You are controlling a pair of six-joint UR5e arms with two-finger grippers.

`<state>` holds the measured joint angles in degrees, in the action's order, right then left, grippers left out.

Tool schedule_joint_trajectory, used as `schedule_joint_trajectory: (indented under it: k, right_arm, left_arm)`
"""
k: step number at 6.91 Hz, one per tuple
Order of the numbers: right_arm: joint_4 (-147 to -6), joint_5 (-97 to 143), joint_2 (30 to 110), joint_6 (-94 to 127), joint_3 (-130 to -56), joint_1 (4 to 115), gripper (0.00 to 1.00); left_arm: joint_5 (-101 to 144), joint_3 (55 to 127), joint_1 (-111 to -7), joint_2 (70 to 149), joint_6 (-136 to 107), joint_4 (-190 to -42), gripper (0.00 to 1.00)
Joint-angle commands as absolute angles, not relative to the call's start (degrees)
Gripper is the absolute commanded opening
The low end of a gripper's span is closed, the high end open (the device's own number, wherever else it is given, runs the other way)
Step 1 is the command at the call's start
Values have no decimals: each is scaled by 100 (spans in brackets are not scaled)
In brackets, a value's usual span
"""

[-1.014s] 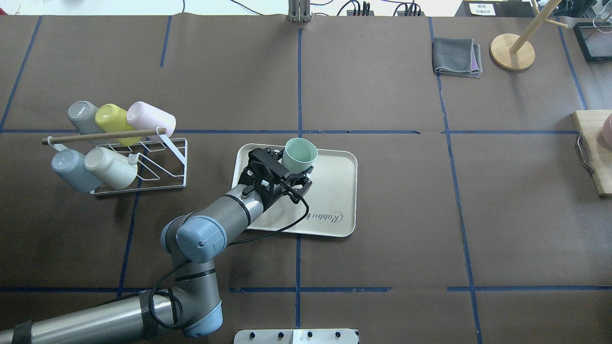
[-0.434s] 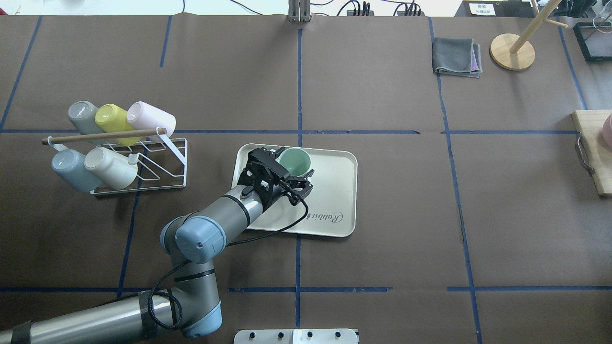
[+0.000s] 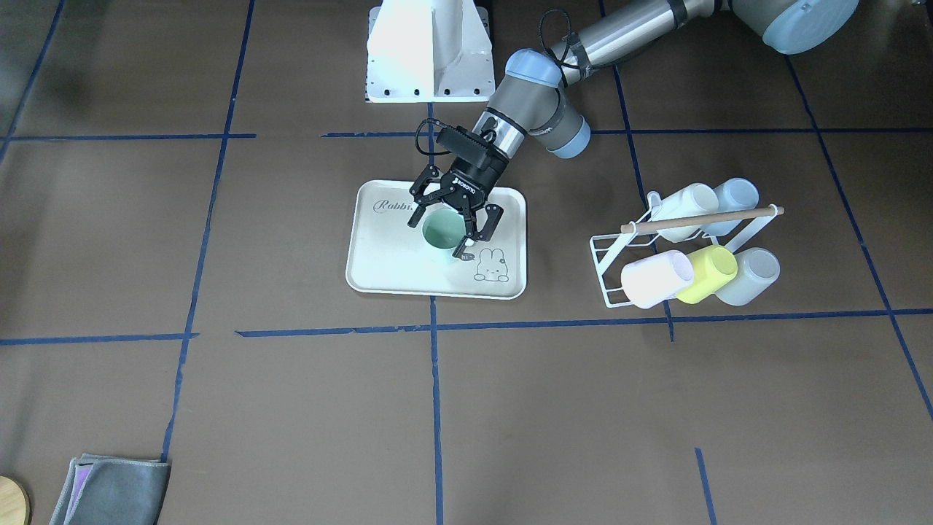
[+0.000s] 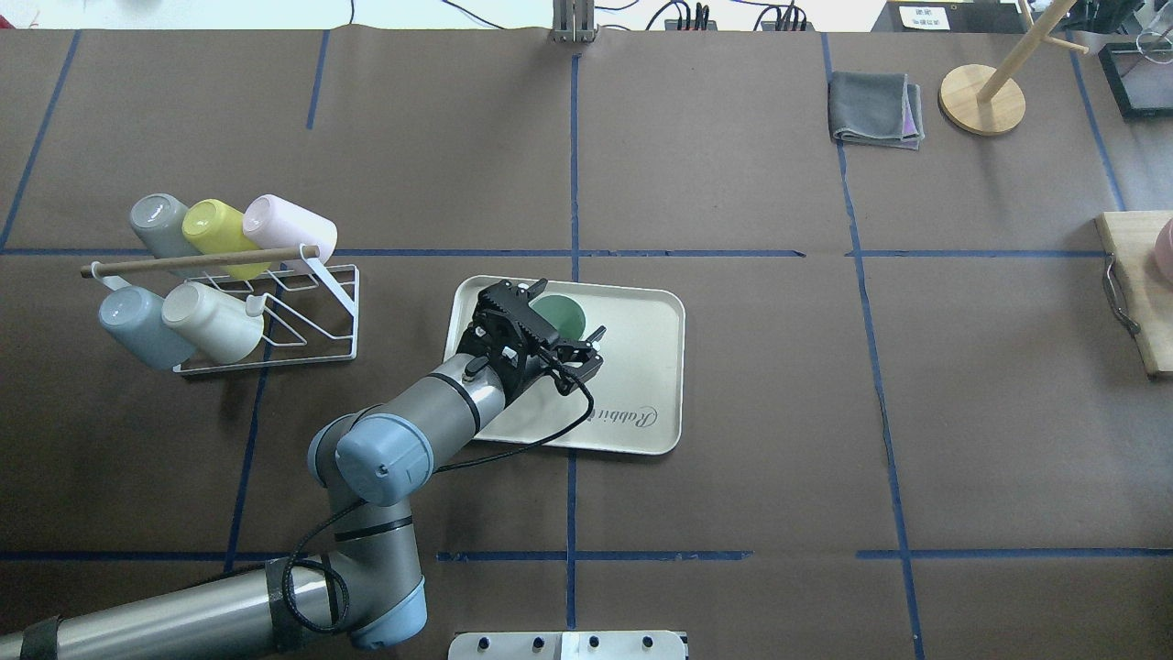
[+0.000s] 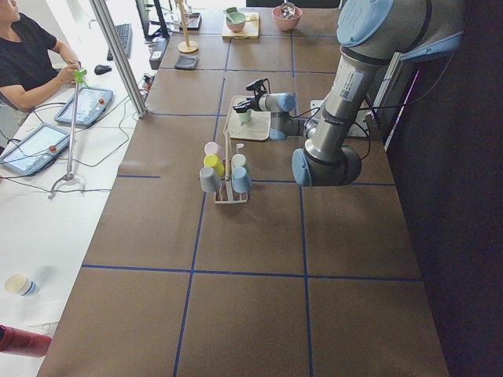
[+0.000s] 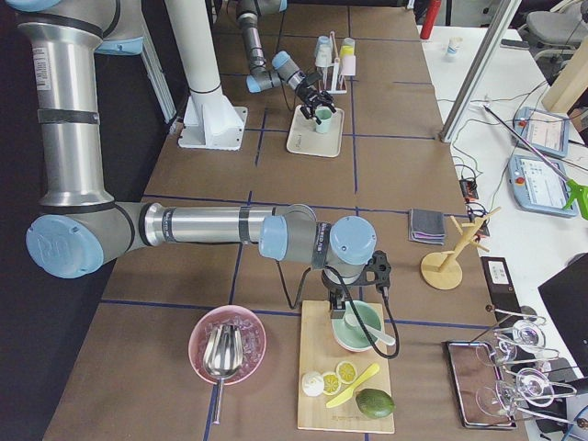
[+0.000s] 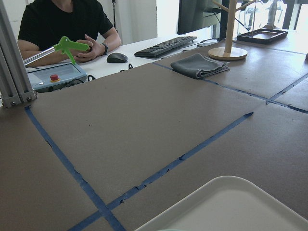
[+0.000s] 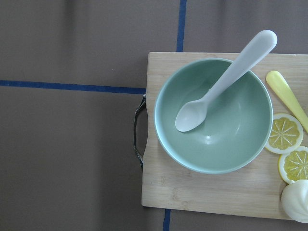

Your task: Pick up and place green cup on tray

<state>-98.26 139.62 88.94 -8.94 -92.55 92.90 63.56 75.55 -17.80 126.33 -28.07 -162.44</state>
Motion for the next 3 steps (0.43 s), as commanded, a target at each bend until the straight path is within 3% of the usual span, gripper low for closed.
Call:
schedule_joint_trajectory:
  k: [1, 3]
  right_arm:
    - [-9826, 13966, 8895, -896, -9255, 9290, 100]
    - [-9826, 13975, 8860, -896, -9264, 9290, 100]
  left_arm:
    - [6381, 7856, -1802, 12604, -2769, -16138, 99]
    - [6398, 8503, -1845, 12604, -2777, -15517, 99]
